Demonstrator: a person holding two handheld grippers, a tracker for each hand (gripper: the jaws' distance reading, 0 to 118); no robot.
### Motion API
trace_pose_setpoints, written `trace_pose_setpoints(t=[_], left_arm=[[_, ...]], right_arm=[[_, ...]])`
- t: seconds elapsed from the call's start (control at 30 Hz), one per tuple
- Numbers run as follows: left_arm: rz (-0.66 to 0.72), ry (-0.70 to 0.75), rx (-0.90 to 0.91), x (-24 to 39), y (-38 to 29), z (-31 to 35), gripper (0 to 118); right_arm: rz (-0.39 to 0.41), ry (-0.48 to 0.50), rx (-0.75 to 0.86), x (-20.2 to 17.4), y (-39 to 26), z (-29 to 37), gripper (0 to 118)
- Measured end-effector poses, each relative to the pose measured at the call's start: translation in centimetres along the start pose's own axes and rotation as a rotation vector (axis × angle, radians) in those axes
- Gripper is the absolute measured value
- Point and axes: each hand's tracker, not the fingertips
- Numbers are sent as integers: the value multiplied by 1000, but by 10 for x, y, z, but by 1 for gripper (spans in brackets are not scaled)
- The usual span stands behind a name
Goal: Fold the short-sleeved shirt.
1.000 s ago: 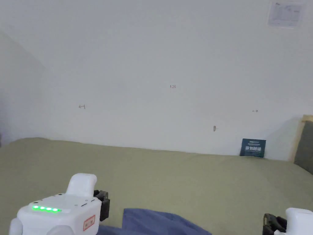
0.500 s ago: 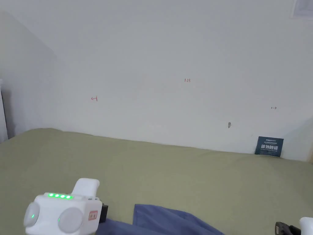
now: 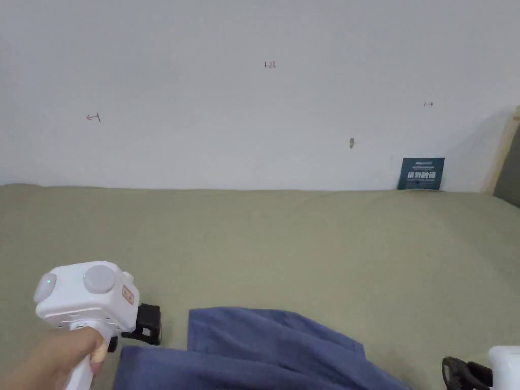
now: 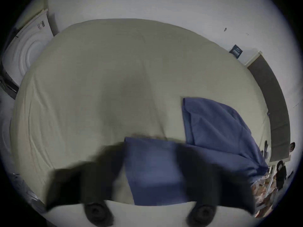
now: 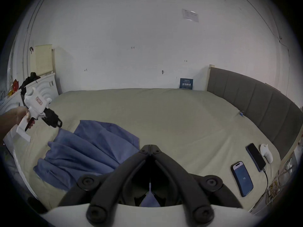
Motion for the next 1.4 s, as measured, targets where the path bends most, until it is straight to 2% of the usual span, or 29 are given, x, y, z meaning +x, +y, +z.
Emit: trace_pose_setpoints(t=[0.03,0.17,0.23,0.27,0.3,0.37,0.4,0.47,0.5,0.53,0.6,0.63,0.67,0.7,0.73,0.77,0.9,0.93,0.97,1.0,1.1,1.23,1.4], left_arm=[[-10,-1,-15,1,-2,-4,115],[12,5,-30,4,-10,-11,110],[19,22,-106,4,-13,-22,101],[14,20,-122,5,-16,-26,88],[11,18,-123,6,-19,-30,65],[-4,-3,-115,6,-23,-32,31],[-30,6,-82,7,-25,-29,3],[-17,-93,-20,8,-29,-24,3],[-8,-83,-38,-5,-17,-34,3],[-28,-70,-46,-5,-15,-37,3],[-92,-46,-49,-4,-14,-39,3],[-89,-42,-43,5,-23,-28,3],[-84,-48,-45,6,-24,-26,3],[-78,-53,-47,5,-25,-26,3],[-70,-56,-49,5,-25,-26,3],[-70,-56,-48,7,-27,-22,3],[-71,-61,-52,5,-29,-20,3],[-68,-66,-51,4,-28,-20,3],[-66,-67,-50,3,-29,-19,3],[-65,-69,-47,2,-30,-18,3],[-61,-69,-26,1,-32,-16,3],[-48,-72,7,0,-36,-8,3],[-52,-87,230,-3,-35,42,3]], right_arm=[[3,2,-1,0,-1,-1,0],[-11,15,-5,1,-5,-7,0],[-12,16,-10,1,-7,-8,0],[-9,18,-13,1,-8,-7,0],[-6,19,-17,1,-9,-7,0],[-1,14,-24,3,-12,-8,0],[-3,7,-30,5,-14,-9,0],[-7,-5,-39,8,-16,-8,1],[-12,9,-47,10,-17,-8,4],[-12,42,-62,11,-18,-8,11],[-5,95,-108,8,-20,-11,41],[-1,131,-133,7,-23,-13,50],[-1,164,-170,4,-26,-16,50],[-16,202,-206,2,-30,-21,79],[-18,210,-230,0,-34,-25,99],[-9,195,-225,-3,-37,-27,105],[-22,159,-243,-8,-46,-39,99],[-37,169,-248,-7,-47,-38,86],[-46,178,-261,-5,-48,-37,57],[-43,166,-270,-5,-47,-38,1],[-74,170,-274,-3,-51,-35,2],[-55,168,-227,-5,-49,-24,2],[-62,215,-143,-4,-25,-16,2]])
